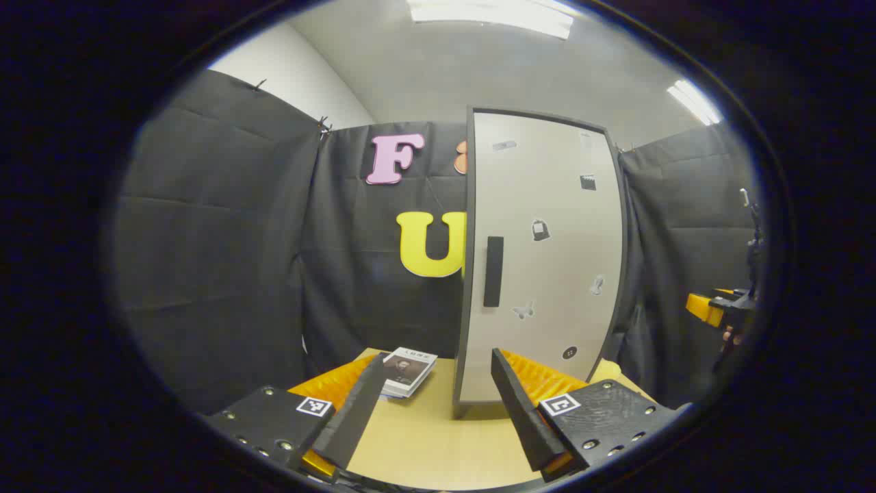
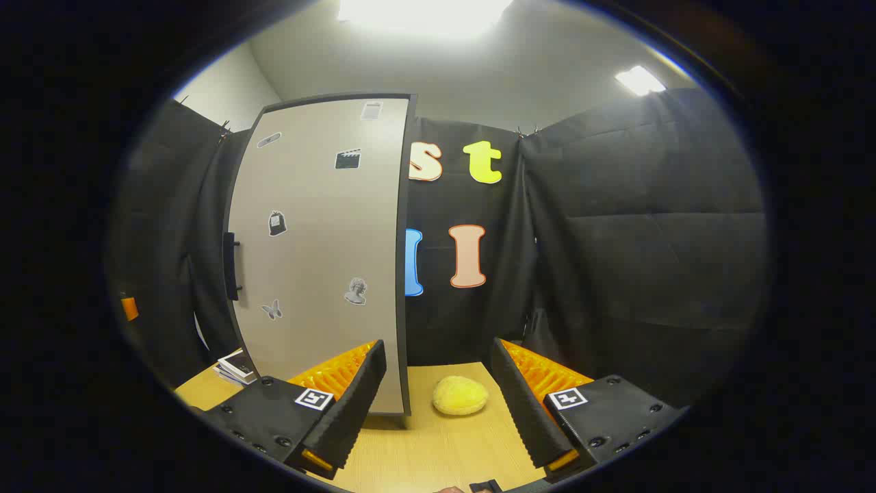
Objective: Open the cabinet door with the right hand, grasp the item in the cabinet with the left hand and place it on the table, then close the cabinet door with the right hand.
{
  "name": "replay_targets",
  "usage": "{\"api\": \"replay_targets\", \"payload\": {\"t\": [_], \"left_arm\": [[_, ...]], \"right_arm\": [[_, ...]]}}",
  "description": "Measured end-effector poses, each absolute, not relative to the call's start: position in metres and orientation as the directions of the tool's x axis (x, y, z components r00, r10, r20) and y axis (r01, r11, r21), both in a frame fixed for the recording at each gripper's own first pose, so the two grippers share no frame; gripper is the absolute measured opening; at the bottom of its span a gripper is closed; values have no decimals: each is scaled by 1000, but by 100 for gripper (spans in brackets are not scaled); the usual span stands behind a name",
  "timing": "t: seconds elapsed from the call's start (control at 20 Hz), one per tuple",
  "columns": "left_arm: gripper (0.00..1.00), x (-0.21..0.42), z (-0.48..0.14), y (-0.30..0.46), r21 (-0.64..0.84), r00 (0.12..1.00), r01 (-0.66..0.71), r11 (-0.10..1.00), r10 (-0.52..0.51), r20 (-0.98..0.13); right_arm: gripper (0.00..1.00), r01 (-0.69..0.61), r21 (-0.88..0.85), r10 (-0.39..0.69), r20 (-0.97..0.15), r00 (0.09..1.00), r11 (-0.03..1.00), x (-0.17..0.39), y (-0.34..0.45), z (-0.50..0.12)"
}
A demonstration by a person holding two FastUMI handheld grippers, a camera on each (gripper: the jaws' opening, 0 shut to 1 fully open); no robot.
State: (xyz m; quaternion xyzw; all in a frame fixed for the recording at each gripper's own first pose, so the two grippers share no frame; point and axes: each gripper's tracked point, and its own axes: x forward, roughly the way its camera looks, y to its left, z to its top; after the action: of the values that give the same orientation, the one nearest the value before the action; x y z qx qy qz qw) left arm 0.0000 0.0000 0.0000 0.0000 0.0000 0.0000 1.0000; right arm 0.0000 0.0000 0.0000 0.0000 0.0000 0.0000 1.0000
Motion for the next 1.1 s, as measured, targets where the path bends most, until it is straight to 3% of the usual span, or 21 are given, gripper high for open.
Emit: {"api": "replay_targets", "payload": {"t": [0.5, 1.1], "left_arm": [[93, -2, -27, -44, 26, 999, 9, 1000, -8, -50], [94, -6, -21, -57, 46, 998, -60, 997, 60, -15]], "right_arm": [[98, -16, -6, 15, -99, 995, 1000, 4, -27, -44], [98, -90, 0, 90, -54, 994, 996, 22, -28, -30]]}}
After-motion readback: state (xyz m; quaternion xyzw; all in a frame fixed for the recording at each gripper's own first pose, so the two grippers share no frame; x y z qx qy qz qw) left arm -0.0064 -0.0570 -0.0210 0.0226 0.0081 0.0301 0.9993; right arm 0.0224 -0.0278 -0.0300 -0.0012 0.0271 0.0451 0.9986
